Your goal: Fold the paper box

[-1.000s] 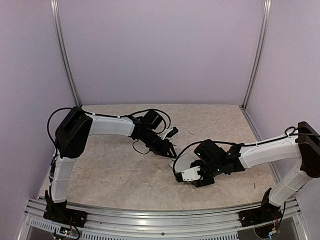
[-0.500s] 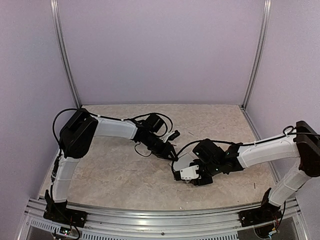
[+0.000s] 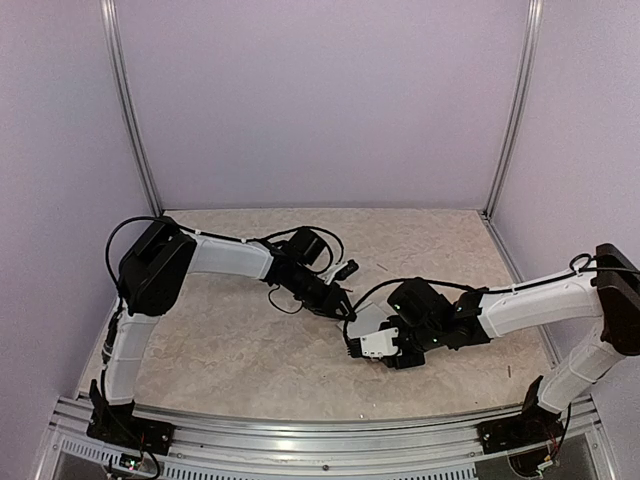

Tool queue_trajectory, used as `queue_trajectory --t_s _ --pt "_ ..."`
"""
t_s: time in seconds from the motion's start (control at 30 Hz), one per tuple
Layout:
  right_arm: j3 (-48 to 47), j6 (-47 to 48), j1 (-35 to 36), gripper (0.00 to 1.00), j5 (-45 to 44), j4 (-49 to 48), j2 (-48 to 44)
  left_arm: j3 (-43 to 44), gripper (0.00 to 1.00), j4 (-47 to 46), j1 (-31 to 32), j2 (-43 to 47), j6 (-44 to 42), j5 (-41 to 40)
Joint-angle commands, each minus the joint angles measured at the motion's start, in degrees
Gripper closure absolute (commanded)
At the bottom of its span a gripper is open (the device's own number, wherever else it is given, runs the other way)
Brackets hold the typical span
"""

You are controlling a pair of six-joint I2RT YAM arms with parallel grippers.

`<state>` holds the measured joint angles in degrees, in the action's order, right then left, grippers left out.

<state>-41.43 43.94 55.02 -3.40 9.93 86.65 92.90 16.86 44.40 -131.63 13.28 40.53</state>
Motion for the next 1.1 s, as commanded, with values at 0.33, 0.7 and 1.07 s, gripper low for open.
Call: queue_trajectory --t_s 0.33,0.7,1.07 --pt "0.48 1.83 0.53 0.51 -0.76 1.45 -0.89 -1.24 0.68 -0.57 -0.19 0.22 1.56 2.41" --pt "1.21 3.74 0.53 0.47 -2.59 5.02 -3.62 -2.38 0.68 -0.24 -0.63 1.57 1.57 0.9" --pt "1.17 3.13 -0.78 0.46 1.25 9.12 -6.53 -1.92 0.68 0.15 -1.06 2.98 0.98 -0.32"
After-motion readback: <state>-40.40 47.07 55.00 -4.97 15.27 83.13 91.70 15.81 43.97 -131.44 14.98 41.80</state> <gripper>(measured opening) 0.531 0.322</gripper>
